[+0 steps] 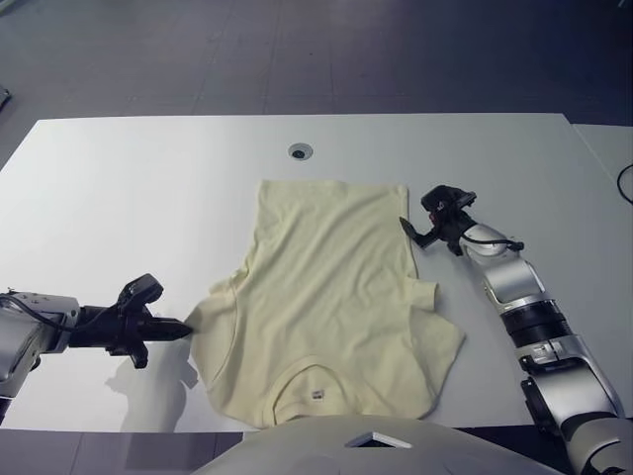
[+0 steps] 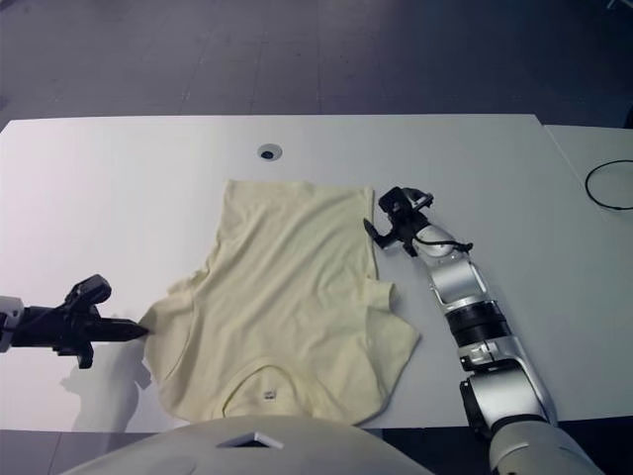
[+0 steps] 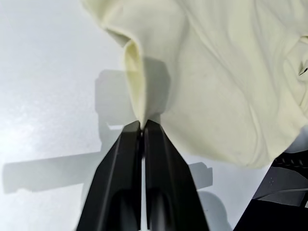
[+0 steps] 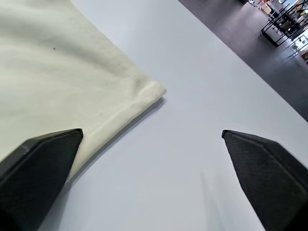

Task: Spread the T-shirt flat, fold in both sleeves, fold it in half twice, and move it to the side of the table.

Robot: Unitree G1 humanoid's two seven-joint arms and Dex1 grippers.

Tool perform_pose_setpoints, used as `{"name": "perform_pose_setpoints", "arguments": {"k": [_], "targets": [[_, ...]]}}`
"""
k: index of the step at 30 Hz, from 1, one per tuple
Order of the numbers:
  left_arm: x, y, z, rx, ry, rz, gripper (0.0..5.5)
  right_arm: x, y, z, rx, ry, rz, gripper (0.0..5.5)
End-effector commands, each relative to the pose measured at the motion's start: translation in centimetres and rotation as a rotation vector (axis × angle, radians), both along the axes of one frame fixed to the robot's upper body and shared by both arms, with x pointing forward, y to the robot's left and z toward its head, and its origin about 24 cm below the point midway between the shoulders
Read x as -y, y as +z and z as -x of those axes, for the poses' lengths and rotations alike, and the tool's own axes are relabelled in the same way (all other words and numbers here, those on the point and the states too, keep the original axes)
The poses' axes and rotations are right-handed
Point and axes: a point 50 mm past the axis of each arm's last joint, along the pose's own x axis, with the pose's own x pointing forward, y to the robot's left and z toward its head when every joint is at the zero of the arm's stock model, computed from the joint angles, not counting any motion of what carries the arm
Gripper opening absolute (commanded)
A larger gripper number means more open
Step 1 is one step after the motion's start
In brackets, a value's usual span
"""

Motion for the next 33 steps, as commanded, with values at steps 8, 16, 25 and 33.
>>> {"name": "perform_pose_setpoints", "arguments": {"k": [8,16,25,33], "targets": [[0.2,0.0,-1.1,0.024,0.014,-0.008,0.03,0.8,0.6,-0.7,0.053,-0.036,-0.018,5.40],[1.0,1.2,-2.4,0.052,0.074,0.094,0.03,1.8,5.9,0.7,0.283,-0.092,-0.143,5.40],[1.0,3.0,-3.9,0.065,0.013,0.067,0.03,6.6,7.9,9.1,0.324,-0.381,-0.175,5.40],[0.0,4.3,-4.1,0.027,-0.159,-0.078,0.03,6.4,8.0,11.6,0.322,-0.475,-0.198,5.40]]}}
